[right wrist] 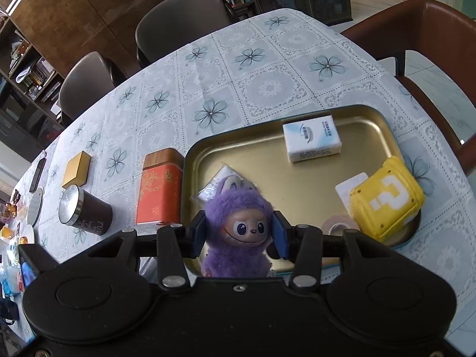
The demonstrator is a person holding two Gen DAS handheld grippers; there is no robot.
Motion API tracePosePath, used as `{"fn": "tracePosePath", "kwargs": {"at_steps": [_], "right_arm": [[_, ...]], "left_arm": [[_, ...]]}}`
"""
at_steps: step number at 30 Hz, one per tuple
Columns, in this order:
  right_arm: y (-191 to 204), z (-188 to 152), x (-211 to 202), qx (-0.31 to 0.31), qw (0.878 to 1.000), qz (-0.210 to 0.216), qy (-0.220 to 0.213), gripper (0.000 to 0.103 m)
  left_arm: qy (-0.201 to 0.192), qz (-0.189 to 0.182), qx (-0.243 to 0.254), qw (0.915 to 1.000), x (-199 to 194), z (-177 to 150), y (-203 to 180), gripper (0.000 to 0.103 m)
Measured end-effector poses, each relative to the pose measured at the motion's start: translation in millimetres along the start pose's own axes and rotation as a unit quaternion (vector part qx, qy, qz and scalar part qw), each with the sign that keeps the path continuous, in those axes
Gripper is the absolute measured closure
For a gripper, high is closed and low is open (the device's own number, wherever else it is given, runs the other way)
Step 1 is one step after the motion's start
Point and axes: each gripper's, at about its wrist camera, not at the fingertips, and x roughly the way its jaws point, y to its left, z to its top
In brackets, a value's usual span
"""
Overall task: Organize soft objects
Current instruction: 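Carry the plush with the right tool and bottle with the left tool into the tray, releasing both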
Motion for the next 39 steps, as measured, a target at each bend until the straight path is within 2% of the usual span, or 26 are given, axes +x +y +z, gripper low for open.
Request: {"fn": "tracePosePath", "kwargs": {"at_steps": [1, 3, 4, 5, 6, 11, 17, 24, 30, 32, 34, 36, 39], "right_arm": [[2.4, -1.6, -0.2, 0.001, 1.0, -0.001, -0.001, 0.057], [7.4, -5.3, 0.0, 0.003, 1.0, -0.002, -0.002, 0.057], [9.4, -6.9, 0.1, 0.004, 1.0, -0.003, -0.002, 0.057], [10.5, -7.9, 0.5, 0.005, 1.0, -0.004, -0.002, 0.057], [11.5, -9.0, 1.0, 0.007, 1.0, -0.005, -0.002, 0.057], [11.7, -8.9, 2.4, 0.008, 1.0, -0.003, 0.0, 0.057], [-0.9, 8.9, -1.7, 0.016, 1.0, 0.008, -0.013, 0.057], [-25.9, 44.1, -8.8, 0.018, 0.999, 0.009, -0.037, 0.057], [-42.7, 66.6, -9.5, 0.005, 0.999, 0.016, -0.041, 0.056], [-47.5, 71.6, -9.1, 0.002, 0.999, 0.024, -0.041, 0.052], [-52.3, 75.1, -9.0, 0.005, 0.999, 0.031, -0.043, 0.052], [-56.3, 78.5, -8.6, 0.001, 0.998, 0.04, -0.044, 0.052], [-63.4, 81.7, -7.6, -0.003, 0.998, 0.047, -0.042, 0.052]], "left_arm": [[0.0, -0.007, -0.005, 1.0, 1.5, 0.7, 3.5, 0.041], [0.009, -0.025, -0.019, 0.9995, 4.5, 1.9, 11.6, 0.057], [0.006, -0.03, -0.028, 0.9991, 3.7, 2.2, 14.9, 0.058], [0.004, -0.034, -0.034, 0.9989, 3.0, 2.4, 17.6, 0.071], [0.003, -0.029, -0.038, 0.9988, 1.8, 2.5, 20.0, 0.078], [0.013, -0.05, -0.101, 0.9935, -9.5, 5.0, 36.0, 0.079], [-0.023, -0.039, -0.14, 0.9891, -58.5, 24.7, 32.3, 0.079], [-0.07, -0.045, -0.151, 0.9851, -104.2, 75.5, -2.3, 0.079], [-0.067, -0.042, -0.153, 0.9851, -98.3, 114.3, -45.6, 0.079], [-0.061, -0.042, -0.154, 0.9853, -92.5, 123.2, -56.2, 0.078], [-0.057, -0.035, -0.156, 0.9854, -86.6, 128.3, -65.3, 0.07], [-0.051, -0.022, -0.16, 0.9855, -82.1, 130.7, -72.1, 0.056], [-0.04, -0.009, -0.163, 0.9858, -76.2, 130.2, -76.6, 0.053]]}}
